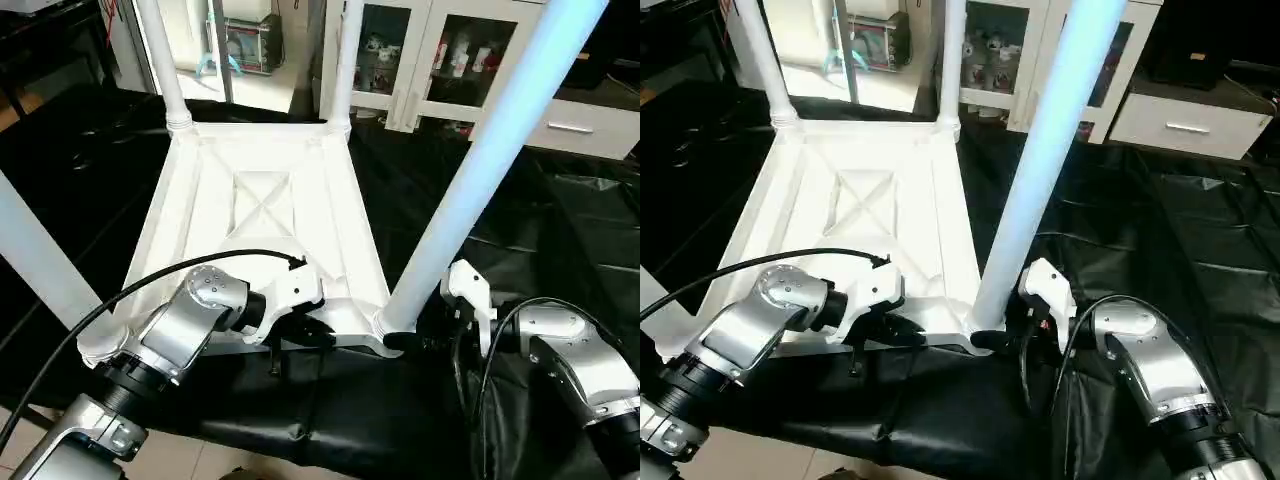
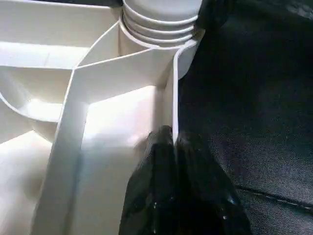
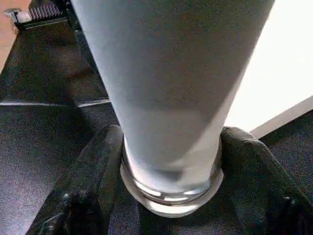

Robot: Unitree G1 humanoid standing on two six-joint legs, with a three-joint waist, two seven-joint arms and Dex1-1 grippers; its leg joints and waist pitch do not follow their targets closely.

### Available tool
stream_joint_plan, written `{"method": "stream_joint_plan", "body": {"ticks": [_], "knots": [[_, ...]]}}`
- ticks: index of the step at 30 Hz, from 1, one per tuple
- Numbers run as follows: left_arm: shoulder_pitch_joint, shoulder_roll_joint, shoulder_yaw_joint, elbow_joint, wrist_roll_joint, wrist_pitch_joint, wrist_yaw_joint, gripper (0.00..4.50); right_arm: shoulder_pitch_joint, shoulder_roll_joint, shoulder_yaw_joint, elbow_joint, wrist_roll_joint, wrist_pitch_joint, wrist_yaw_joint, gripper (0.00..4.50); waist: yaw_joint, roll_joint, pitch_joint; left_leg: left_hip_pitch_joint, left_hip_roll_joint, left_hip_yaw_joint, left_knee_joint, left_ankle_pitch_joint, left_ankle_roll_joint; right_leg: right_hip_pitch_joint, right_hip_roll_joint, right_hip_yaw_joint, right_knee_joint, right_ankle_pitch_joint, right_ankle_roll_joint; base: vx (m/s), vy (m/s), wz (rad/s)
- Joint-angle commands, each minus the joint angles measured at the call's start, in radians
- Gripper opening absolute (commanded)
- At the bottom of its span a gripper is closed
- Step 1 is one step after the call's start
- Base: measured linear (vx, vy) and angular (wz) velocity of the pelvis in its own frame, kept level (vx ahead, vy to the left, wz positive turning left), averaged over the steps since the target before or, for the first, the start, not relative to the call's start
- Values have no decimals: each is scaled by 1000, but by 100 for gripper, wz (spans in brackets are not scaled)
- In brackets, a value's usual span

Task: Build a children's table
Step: Rotate leg to tighten

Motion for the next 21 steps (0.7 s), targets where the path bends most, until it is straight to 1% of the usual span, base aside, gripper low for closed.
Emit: {"method": "stream_joint_plan", "body": {"ticks": [1,3,4,5,6,7,8,9,10,11,12,13,14,15,16,17,18,19,20,21], "knots": [[11,1,-34,-12,-3,16,-30,0,-9,2,-12,9,15,-4,15,269,-4,2,-62,19,62,-25,-77,-156,48,45,-60,44,-51,-132,-267,0,0,0],[11,-1,-33,-10,-1,16,-27,0,-12,12,-21,18,15,-5,1,268,-5,2,-61,19,61,-24,-77,-163,46,45,-59,44,-52,-134,-269,0,0,0],[11,-5,-30,-6,2,12,-16,0,-21,29,-31,39,2,-9,-42,268,-5,1,-61,18,61,-25,-78,-172,43,46,-60,43,-53,-147,-267,0,0,0],[8,-15,-27,5,9,14,4,0,-40,60,-46,82,-25,-12,-130,268,-7,2,-61,18,62,-25,-78,-172,39,44,-61,44,-53,-149,-269,0,0,0],[-1,-35,-23,26,21,20,42,0,-66,102,-61,143,-75,-14,-267,268,-11,3,-57,15,60,-26,-81,-190,26,43,-60,43,-57,-181,-261,0,0,0],[-8,-47,-20,39,28,24,64,0,-74,117,-63,165,-97,-12,-322,267,-22,2,-55,13,58,-29,-86,-220,2,43,-58,41,-62,-232,-246,0,0,0],[-15,-57,-18,51,36,30,85,0,-79,130,-68,176,-105,-3,-360,267,-30,-3,-55,17,56,-32,-87,-262,-18,42,-60,40,-68,-300,-223,0,0,0],[-24,-69,-15,66,44,38,110,0,-82,148,-77,184,-106,14,-400,267,-34,-3,-54,18,56,-33,-88,-278,-24,42,-60,41,-72,-328,-212,0,0,0],[-39,-90,-9,90,58,55,154,0,-86,177,-93,192,-104,36,-463,267,-39,-3,-53,19,56,-35,-88,-301,-29,40,-62,40,-78,-375,-193,0,0,0],[-49,-105,-4,107,67,67,184,0,-89,197,-105,198,-103,51,-506,266,-43,-2,-52,19,55,-35,-88,-307,-31,37,-60,42,-79,-385,-187,0,0,0],[-65,-127,8,136,78,77,235,0,-94,220,-119,204,-104,65,-559,266,-46,-8,-52,20,55,-36,-89,-325,-35,36,-60,40,-84,-413,-176,0,0,0],[-122,-209,60,237,98,126,416,0,-109,291,-145,220,-126,96,-720,266,-50,-8,-52,19,53,-35,-87,-326,-39,34,-59,41,-85,-425,-168,0,0,0],[-161,-265,101,310,102,142,540,0,-121,342,-167,233,-143,115,-842,266,-50,-4,-53,26,50,-36,-85,-321,-48,27,-60,40,-88,-434,-167,0,0,0],[-178,-288,117,341,100,142,582,0,-126,369,-183,237,-149,115,-907,266,-54,-6,-53,24,47,-35,-85,-320,-51,26,-57,39,-90,-441,-163,0,0,0],[-184,-295,118,353,103,133,595,0,-128,383,-189,239,-152,114,-930,266,-49,-8,-58,28,48,-38,-85,-319,-52,27,-60,37,-93,-452,-152,0,0,0],[-192,-304,119,367,107,122,611,0,-130,398,-195,240,-154,112,-957,266,-47,-10,-57,21,46,-36,-86,-303,-36,29,-61,39,-95,-432,-145,0,0,0],[-205,-318,121,388,113,104,636,0,-131,425,-197,237,-161,111,-988,266,-45,-7,-57,18,47,-37,-86,-296,-31,31,-62,39,-93,-417,-145,0,0,0],[-218,-334,120,407,122,93,651,0,-130,446,-181,230,-179,101,-1014,266,-44,-5,-60,17,47,-36,-86,-273,-24,31,-59,40,-90,-375,-145,0,0,0],[-232,-352,126,422,125,78,665,0,-125,466,-152,217,-196,88,-1020,266,-41,-3,-62,20,48,-33,-85,-251,-22,30,-58,41,-86,-320,-155,0,0,0],[-234,-353,123,420,127,78,660,0,-124,467,-143,215,-198,85,-1011,266,-39,-3,-63,18,49,-34,-85,-238,-18,33,-58,40,-82,-290,-163,0,0,0]]}}
